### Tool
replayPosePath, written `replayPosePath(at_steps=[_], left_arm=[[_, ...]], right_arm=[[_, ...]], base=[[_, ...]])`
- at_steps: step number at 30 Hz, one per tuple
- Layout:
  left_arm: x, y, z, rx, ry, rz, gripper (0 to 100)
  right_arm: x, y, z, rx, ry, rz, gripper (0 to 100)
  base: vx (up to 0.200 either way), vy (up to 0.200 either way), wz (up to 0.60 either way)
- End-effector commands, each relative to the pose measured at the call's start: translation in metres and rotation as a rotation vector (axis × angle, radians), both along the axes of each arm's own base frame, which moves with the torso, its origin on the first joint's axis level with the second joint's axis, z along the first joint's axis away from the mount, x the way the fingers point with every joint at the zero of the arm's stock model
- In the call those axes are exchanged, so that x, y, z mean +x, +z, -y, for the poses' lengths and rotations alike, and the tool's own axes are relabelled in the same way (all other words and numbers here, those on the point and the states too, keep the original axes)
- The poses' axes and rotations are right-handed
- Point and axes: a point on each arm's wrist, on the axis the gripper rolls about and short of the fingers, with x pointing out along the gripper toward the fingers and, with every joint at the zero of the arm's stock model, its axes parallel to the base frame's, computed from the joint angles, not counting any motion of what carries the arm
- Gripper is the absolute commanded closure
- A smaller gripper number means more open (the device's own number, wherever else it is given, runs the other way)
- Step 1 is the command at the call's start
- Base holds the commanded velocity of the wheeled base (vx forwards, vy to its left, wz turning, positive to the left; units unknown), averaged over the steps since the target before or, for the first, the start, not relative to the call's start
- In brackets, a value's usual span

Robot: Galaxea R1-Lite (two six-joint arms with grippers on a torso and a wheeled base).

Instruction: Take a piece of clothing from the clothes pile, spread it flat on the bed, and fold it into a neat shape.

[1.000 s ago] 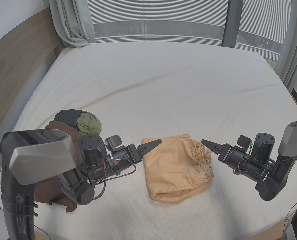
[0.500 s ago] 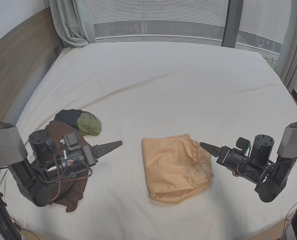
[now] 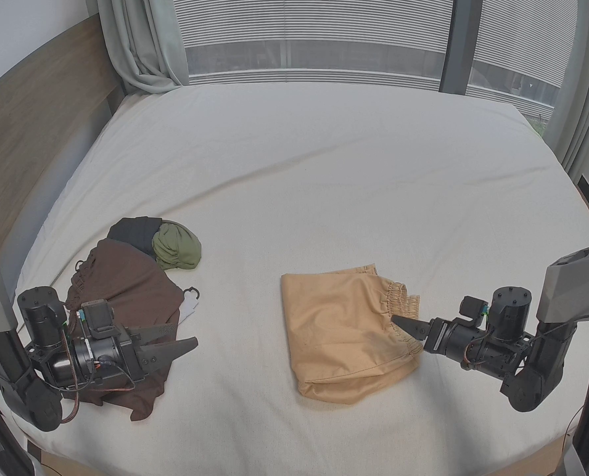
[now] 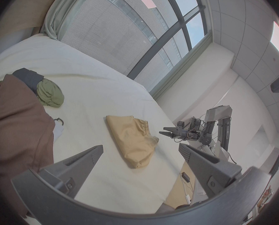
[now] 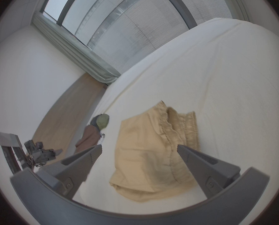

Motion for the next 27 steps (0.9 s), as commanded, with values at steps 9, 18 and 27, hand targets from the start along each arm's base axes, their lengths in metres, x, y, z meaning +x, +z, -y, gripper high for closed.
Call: replayPosePath(at_steps=[9,18,27], left_arm=[[-0.012,-0.009,-0.002,0.004,-0.027,-0.059,0],[-0.012,-0.013,-0.002,0.004,-0.029,-0.073,0],[-0.012,-0.012,-0.004,0.000,-0.034,-0.068,0]], right_arm=[[-0.001,-0.049,0.023,-0.117,-0.040,-0.144,0],[0.011,-0.075,0.019,-0.113,-0.043,-0.183,0],[0.021,-0.085,0.007,-0.036,-0.056,-0.213,0]], base=[[0.000,0.000,0.00],[0.000,0.000,0.00],[0.000,0.000,0.00]])
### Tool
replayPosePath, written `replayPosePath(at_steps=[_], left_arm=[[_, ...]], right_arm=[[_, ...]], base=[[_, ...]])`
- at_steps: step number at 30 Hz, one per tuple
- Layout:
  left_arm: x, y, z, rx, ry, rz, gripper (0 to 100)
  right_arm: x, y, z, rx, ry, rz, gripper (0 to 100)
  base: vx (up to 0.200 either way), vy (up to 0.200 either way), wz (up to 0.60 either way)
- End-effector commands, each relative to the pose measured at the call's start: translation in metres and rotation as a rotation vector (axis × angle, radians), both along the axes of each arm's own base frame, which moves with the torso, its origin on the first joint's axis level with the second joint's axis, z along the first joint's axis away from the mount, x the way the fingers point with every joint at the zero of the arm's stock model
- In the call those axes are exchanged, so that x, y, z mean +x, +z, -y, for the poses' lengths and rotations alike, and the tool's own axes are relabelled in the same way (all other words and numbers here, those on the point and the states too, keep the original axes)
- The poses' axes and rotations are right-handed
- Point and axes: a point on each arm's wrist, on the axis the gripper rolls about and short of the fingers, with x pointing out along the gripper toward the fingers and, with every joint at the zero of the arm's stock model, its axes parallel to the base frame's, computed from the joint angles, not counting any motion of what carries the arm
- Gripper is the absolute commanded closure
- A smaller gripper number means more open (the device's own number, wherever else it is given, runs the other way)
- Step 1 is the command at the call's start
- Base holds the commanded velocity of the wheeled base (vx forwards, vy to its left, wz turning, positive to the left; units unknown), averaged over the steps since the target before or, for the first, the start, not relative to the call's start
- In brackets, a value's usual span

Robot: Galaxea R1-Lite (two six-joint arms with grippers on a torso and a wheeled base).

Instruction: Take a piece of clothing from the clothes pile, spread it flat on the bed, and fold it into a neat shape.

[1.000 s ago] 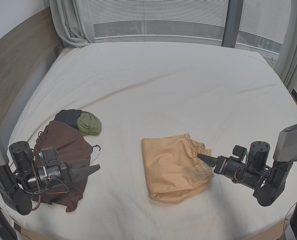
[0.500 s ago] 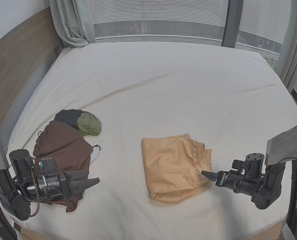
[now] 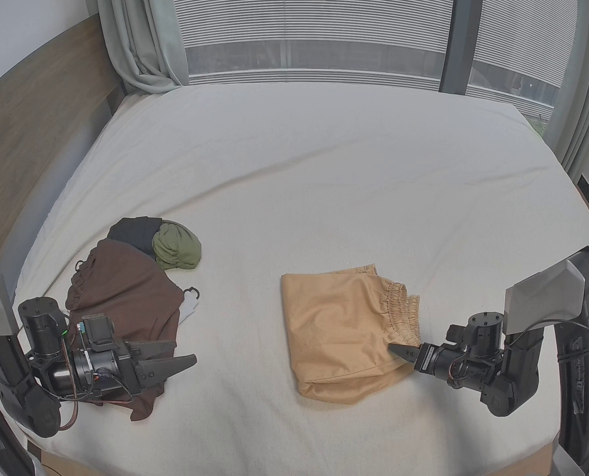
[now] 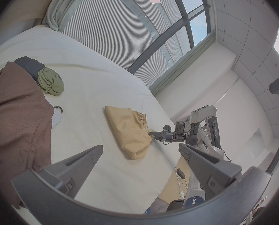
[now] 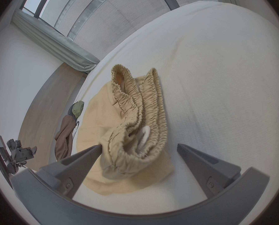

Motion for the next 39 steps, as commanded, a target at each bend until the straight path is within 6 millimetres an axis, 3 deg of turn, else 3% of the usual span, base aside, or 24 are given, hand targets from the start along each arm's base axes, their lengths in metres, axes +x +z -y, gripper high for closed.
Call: replayPosePath(at_steps=[1,14,15,29,39], left_arm=[[0.000,-0.001,0.000,0.000,0.000,-0.004,0],[0.001,-0.001,-0.003,-0.002,0.011,-0.002,0],[0.001,-0.001,-0.003,-0.002,0.011,-0.002,0],[0.002,0.002,-0.005,-0.001,0.020,0.013,0],[0.002,0.005,-0.007,-0.003,0.031,0.027,0]], right_arm=[[0.003,-0.009,-0.008,0.015,0.012,-0.014,0],[0.011,-0.016,-0.027,0.077,0.024,-0.020,0],[0.011,-0.015,-0.027,0.077,0.024,-0.018,100],[0.009,-0.010,-0.034,0.086,0.049,-0.006,100],[0.002,0.037,-0.061,0.137,0.137,0.120,100]], base=[[0.000,0.000,0.00],[0.000,0.000,0.00],[0.000,0.000,0.00],[0.000,0.000,0.00],[0.000,0.000,0.00]])
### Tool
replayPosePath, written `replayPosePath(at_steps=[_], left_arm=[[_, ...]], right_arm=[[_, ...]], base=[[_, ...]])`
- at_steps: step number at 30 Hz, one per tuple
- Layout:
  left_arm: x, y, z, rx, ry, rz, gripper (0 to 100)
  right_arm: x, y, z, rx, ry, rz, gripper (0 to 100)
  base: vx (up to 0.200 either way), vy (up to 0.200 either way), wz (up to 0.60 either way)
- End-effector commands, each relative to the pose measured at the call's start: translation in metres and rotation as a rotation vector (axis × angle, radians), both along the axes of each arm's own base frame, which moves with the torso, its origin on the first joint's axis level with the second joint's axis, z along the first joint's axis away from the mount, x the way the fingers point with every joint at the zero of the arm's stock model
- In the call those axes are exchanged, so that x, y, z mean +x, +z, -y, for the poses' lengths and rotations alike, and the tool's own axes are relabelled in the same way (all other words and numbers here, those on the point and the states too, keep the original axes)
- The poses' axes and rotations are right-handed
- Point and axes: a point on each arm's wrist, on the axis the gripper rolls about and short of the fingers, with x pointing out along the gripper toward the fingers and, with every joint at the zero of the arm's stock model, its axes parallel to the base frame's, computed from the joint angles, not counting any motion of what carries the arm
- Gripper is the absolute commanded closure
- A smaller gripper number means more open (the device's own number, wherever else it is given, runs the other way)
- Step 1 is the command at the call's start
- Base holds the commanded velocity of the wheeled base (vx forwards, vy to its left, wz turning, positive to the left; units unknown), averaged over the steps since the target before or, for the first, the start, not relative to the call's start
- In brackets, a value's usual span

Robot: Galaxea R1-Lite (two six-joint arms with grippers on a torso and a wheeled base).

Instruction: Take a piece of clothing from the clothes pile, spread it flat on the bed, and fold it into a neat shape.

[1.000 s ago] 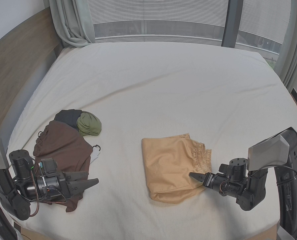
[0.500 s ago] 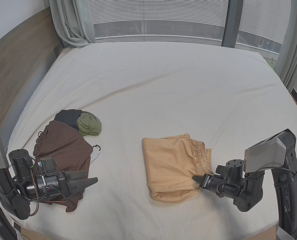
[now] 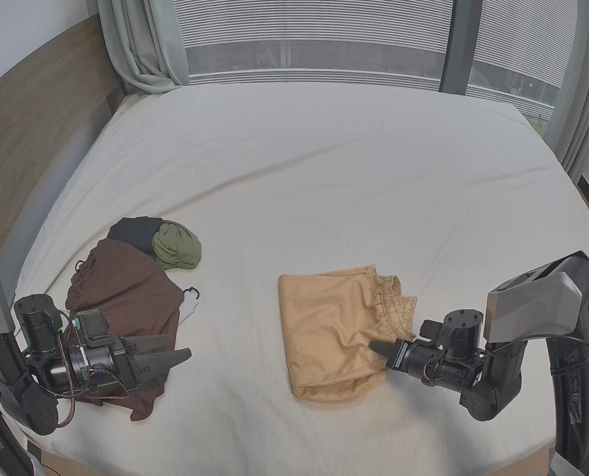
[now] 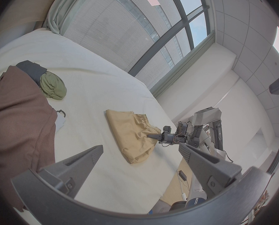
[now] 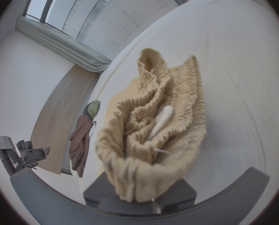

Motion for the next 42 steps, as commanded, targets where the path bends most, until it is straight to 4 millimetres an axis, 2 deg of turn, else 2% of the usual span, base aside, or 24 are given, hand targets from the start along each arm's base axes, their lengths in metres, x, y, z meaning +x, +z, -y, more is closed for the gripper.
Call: replayPosePath(at_steps=[1,15,28,33,42], left_arm=[[0.000,0.002,-0.002,-0.001,0.007,0.006,0],[0.000,0.002,-0.005,-0.002,0.010,0.009,0],[-0.002,0.001,-0.004,0.018,-0.007,0.033,0],[-0.002,0.000,-0.004,0.019,-0.007,0.033,0],[-0.002,0.001,-0.004,0.019,-0.009,0.033,0]], right_arm=[[-0.004,0.029,-0.013,0.035,0.041,0.076,100],[-0.008,0.085,-0.023,0.106,0.075,0.240,100],[0.004,0.102,-0.032,0.144,0.083,0.317,100],[0.009,0.124,-0.036,0.158,0.087,0.344,100],[0.020,0.143,-0.042,0.165,0.085,0.359,100]], base=[[0.000,0.000,0.00],[0.000,0.000,0.00],[0.000,0.000,0.00],[0.000,0.000,0.00],[0.000,0.000,0.00]])
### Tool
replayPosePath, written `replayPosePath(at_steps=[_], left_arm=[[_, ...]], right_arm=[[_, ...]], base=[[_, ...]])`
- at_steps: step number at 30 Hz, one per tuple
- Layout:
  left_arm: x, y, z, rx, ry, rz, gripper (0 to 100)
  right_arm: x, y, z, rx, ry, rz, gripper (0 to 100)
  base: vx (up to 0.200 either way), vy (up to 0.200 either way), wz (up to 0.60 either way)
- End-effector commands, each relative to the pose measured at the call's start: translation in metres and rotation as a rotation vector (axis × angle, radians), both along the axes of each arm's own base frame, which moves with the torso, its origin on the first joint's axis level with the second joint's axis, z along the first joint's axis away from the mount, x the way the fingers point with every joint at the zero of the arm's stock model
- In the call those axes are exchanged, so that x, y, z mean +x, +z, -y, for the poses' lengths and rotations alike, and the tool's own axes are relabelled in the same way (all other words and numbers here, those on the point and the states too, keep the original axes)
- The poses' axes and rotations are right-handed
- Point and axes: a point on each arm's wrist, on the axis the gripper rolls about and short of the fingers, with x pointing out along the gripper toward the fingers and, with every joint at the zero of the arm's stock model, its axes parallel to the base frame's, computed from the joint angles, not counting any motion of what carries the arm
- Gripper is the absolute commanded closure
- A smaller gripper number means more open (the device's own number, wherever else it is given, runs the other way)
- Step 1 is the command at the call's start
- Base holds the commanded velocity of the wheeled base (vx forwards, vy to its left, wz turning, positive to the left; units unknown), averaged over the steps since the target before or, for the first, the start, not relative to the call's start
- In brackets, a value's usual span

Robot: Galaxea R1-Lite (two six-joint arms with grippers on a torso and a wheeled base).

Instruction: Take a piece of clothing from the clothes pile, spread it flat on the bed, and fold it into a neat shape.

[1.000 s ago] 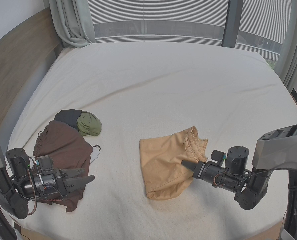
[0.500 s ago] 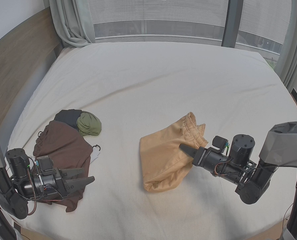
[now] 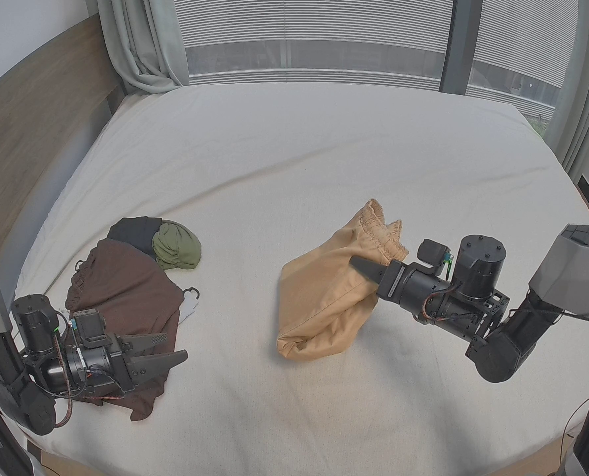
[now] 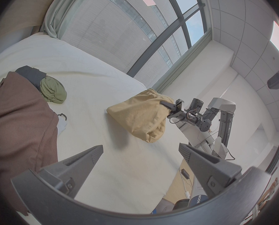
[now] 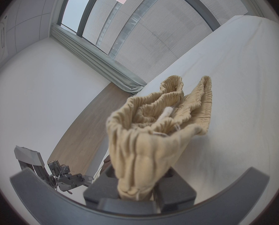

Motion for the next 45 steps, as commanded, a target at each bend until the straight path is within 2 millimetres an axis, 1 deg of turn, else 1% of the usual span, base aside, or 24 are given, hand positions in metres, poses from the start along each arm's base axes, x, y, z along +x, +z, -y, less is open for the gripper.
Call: replayPosePath(at_steps=[1,9,13,19,27,28,29,32,34,36,39,45], left_arm=[[0.000,0.000,0.000,0.000,0.000,-0.001,0],[0.000,0.000,0.000,-0.001,0.000,0.000,0],[0.000,0.000,0.000,-0.001,0.000,0.000,0],[0.000,0.000,0.000,-0.001,-0.001,0.000,0],[0.000,0.000,0.000,-0.002,0.001,-0.001,0],[0.000,0.000,0.000,-0.002,0.001,-0.001,0],[0.001,0.000,0.000,-0.002,0.001,0.001,0],[0.001,0.000,0.000,-0.002,0.001,0.001,0],[0.001,0.000,0.000,-0.002,0.001,0.001,0],[0.001,0.000,0.000,-0.002,0.001,0.001,0],[0.001,0.000,0.000,-0.003,-0.002,0.001,0],[0.001,0.000,-0.001,-0.006,-0.008,-0.001,0]], right_arm=[[0.007,0.016,-0.003,0.020,0.000,0.037,100],[0.019,0.028,-0.010,0.025,-0.002,0.047,100],[0.030,0.038,-0.012,0.027,-0.011,0.049,100],[0.052,0.056,-0.015,0.032,-0.030,0.061,100],[0.086,0.069,-0.018,0.028,-0.059,0.054,100],[0.086,0.069,-0.018,0.028,-0.059,0.054,100],[0.093,0.070,-0.018,0.027,-0.065,0.053,100],[0.103,0.065,-0.020,0.022,-0.072,0.043,100],[0.106,0.064,-0.020,0.020,-0.074,0.041,100],[0.114,0.055,-0.019,0.011,-0.083,0.029,100],[0.119,0.048,-0.020,0.005,-0.084,0.020,100],[0.126,0.049,-0.023,0.005,-0.086,0.027,100]], base=[[0.000,0.000,0.00],[0.000,0.000,0.00],[0.000,0.000,0.00],[0.000,0.000,0.00],[0.000,0.000,0.00],[0.000,0.000,0.00],[0.000,0.000,0.00],[0.000,0.000,0.00],[0.000,0.000,0.00],[0.000,0.000,0.00],[0.000,0.000,0.00],[0.000,0.000,0.00]])
